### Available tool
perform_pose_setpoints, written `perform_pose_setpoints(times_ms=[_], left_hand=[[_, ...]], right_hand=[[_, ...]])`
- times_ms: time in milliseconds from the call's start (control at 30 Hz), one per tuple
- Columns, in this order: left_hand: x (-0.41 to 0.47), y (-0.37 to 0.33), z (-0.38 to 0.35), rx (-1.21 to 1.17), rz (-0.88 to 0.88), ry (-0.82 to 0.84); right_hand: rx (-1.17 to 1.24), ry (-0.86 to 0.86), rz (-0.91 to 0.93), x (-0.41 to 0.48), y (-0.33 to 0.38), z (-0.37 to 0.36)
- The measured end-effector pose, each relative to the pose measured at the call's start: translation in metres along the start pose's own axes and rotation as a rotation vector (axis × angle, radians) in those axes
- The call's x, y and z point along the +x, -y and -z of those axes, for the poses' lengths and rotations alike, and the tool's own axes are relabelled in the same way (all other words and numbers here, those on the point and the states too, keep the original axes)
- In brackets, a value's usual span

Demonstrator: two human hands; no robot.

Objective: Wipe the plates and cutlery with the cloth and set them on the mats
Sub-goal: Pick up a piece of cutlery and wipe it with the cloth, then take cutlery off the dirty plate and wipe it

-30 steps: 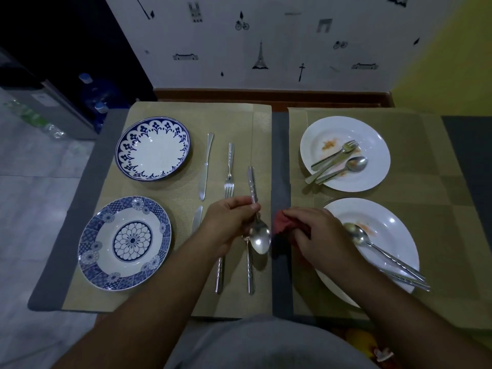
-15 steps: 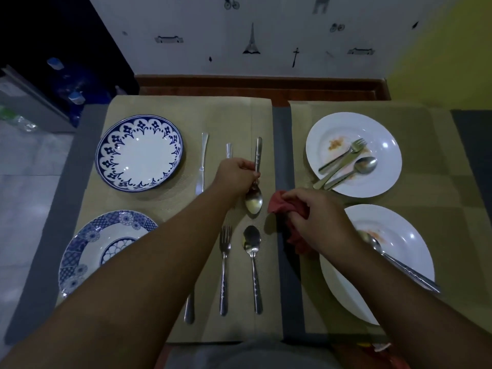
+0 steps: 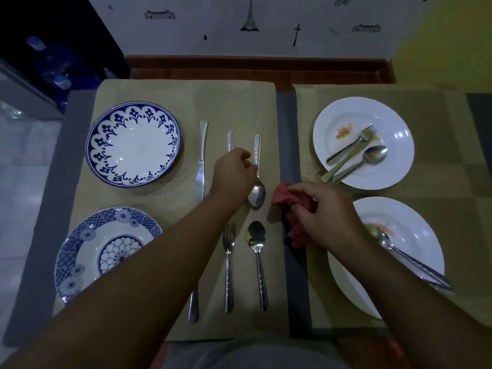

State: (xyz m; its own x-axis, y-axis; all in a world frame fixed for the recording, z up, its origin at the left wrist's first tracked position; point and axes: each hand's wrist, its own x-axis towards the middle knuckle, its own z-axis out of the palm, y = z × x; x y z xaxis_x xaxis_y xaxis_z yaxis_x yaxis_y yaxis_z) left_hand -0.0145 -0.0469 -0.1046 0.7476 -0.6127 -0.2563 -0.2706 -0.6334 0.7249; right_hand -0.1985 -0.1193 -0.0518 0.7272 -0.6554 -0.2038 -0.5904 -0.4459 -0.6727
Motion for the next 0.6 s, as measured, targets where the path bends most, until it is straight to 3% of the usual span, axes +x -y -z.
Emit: perform_pose_setpoints(times_ms=[100,400,600], left_hand=[[-0.023,-0.009,0.005,-0.037,-0.022,-0.003],[-0.109,-0.044,-0.038,-0.161,0.046,0.199],[-0.156,-0.069,-0.072,-0.259,0.181,0.338]], right_hand=[[0.023,-0.03,-0.007,-0.008,-0.001,0.008],[0.065,-0.114,0.019,-0.052,-0.037,0.05],[0.033,-0.178,-0.041,-0.083,-0.08,0.09]])
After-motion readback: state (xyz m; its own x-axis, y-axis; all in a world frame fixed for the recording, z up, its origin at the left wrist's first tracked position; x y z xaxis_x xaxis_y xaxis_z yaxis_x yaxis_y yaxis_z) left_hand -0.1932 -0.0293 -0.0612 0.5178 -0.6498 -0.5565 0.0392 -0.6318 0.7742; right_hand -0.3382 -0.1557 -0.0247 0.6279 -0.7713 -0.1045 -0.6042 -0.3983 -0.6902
